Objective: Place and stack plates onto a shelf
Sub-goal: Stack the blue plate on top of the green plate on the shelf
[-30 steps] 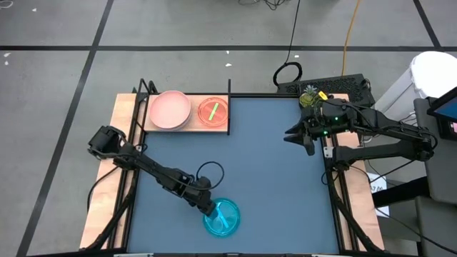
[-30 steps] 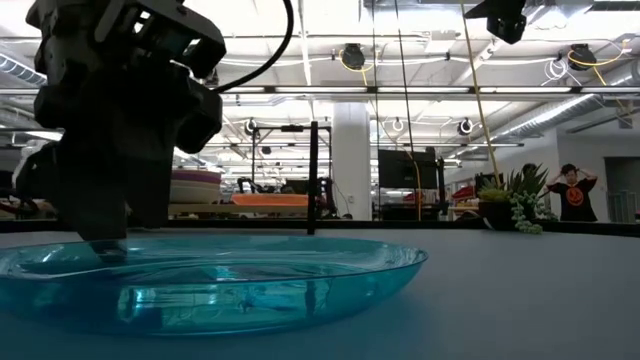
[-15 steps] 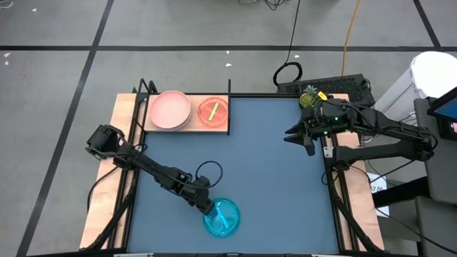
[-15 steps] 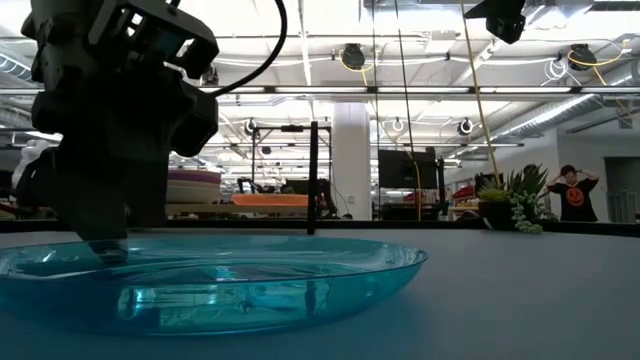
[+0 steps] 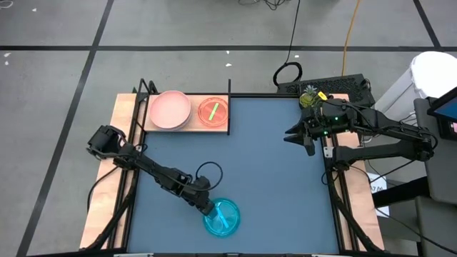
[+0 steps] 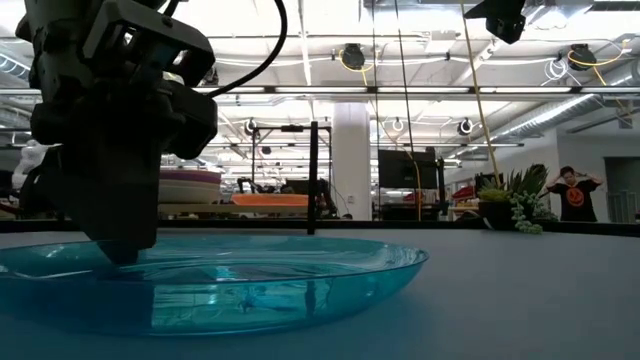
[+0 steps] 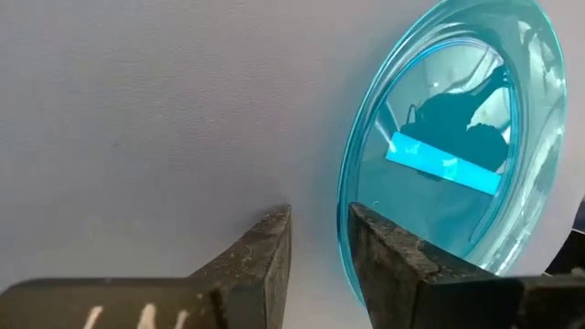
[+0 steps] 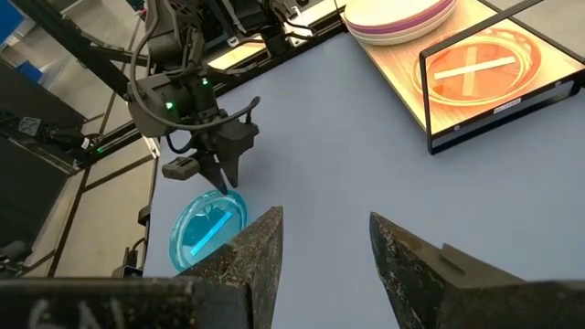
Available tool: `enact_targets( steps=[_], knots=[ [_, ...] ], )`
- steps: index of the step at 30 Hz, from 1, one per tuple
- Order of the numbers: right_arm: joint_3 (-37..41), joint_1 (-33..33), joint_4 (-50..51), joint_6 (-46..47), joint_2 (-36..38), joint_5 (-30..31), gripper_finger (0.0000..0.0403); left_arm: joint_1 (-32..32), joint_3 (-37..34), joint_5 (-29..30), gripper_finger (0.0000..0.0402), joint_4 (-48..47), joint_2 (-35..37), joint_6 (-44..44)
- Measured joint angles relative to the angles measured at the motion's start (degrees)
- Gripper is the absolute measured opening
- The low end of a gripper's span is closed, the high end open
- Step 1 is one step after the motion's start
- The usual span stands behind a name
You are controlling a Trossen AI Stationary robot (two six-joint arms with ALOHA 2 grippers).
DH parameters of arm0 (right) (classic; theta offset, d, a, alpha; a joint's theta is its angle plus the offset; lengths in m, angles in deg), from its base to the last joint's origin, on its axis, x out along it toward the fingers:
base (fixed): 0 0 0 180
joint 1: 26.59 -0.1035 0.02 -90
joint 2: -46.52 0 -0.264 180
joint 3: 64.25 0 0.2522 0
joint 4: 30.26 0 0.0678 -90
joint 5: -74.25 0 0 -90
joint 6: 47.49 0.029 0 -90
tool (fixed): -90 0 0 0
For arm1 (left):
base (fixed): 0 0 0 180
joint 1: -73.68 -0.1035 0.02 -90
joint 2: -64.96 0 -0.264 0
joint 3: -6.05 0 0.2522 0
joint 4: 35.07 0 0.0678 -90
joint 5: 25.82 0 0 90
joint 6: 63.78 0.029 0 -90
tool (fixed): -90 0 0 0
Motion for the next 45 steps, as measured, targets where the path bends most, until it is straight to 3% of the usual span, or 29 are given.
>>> enact_targets(
  steps=[10, 19, 27, 31, 36, 45],
  knots=[
    [-0.02, -0.02, 0.00, 0.00, 0.00, 0.03, 0.0146, 0.83, -0.11, 4.85, 0.0115, 3.09, -0.28, 1.10],
    [-0.02, -0.02, 0.00, -0.45, 0.00, 0.07, 0.0146, 1.06, -0.07, 5.56, 0.0110, 4.82, -1.53, 2.26],
    [-0.04, -0.02, 0.00, -1.51, 0.00, 0.13, 0.0146, 1.08, -0.04, 5.71, 0.0015, 9.51, -3.65, -0.59],
    [-0.05, 0.00, 0.00, -1.51, 0.00, 0.13, 0.0146, 0.62, -0.04, 5.50, 0.0006, 10.05, -3.65, -2.00],
    [-0.07, -0.01, 0.00, -1.51, 0.02, 0.13, 0.0146, -0.76, -0.15, 5.97, 0.0003, 10.23, -1.65, -2.36],
    [-0.07, -0.02, -0.02, 1.05, 0.02, 0.07, 0.0146, -4.09, -0.13, 12.50, 0.0002, 7.52, 6.57, -1.33]
  ],
)
